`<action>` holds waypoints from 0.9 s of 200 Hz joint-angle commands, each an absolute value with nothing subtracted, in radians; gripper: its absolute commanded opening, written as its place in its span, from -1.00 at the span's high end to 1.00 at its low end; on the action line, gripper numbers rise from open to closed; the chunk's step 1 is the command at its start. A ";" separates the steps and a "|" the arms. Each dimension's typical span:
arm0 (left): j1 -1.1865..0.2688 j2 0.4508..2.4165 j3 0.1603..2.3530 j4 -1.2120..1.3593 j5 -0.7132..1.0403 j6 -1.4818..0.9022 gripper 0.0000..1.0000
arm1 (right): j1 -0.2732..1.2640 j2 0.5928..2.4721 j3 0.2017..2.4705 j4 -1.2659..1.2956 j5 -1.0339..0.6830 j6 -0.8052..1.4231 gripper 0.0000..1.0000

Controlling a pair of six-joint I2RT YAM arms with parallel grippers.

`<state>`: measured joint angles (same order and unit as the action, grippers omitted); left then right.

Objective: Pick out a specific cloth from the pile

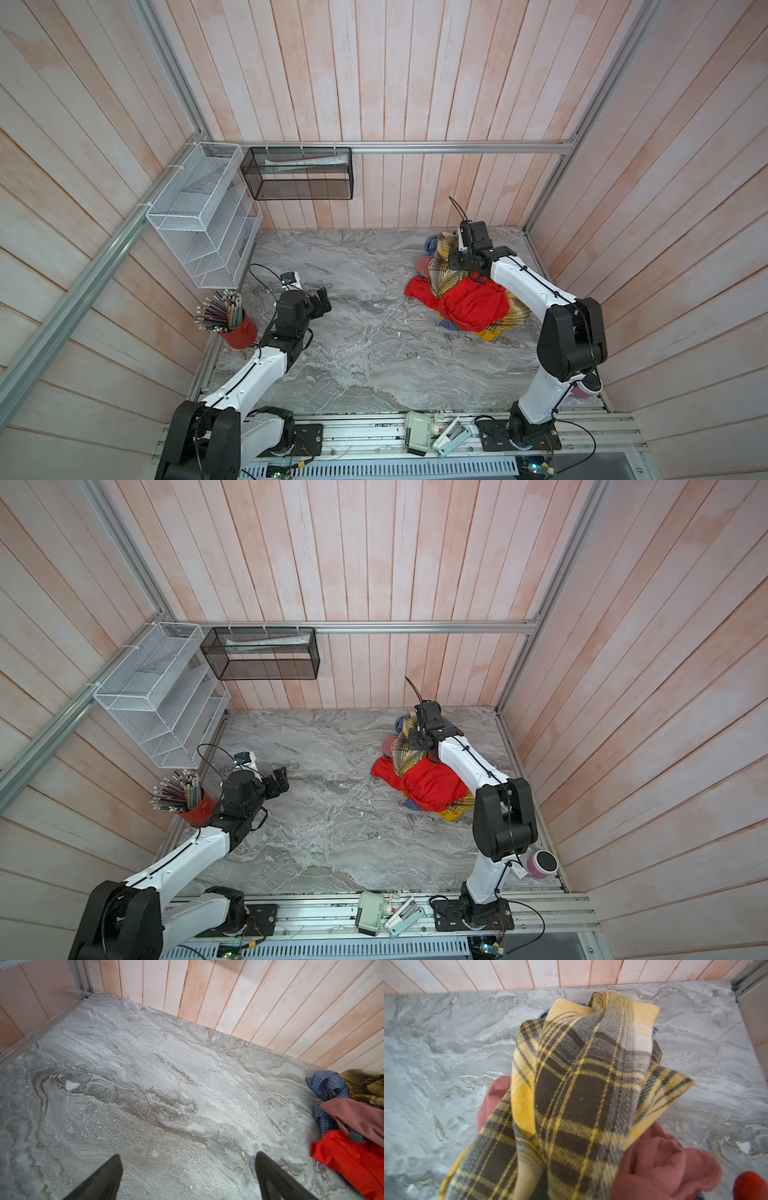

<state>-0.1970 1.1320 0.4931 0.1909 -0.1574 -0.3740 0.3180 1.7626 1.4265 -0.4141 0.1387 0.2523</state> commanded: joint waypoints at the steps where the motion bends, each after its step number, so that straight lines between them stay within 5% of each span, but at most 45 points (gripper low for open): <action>1: -0.201 1.112 0.473 0.172 -0.177 -0.366 -1.00 | 0.324 1.665 1.410 -0.388 0.133 0.274 0.83; 17: -0.200 1.111 0.472 0.169 -0.178 -0.370 -1.00 | 0.322 1.601 1.391 -0.362 0.142 0.279 1.00; 180: -0.201 1.050 0.485 0.141 -0.207 -0.378 -1.00 | 0.345 1.246 1.345 -0.150 0.017 0.348 1.00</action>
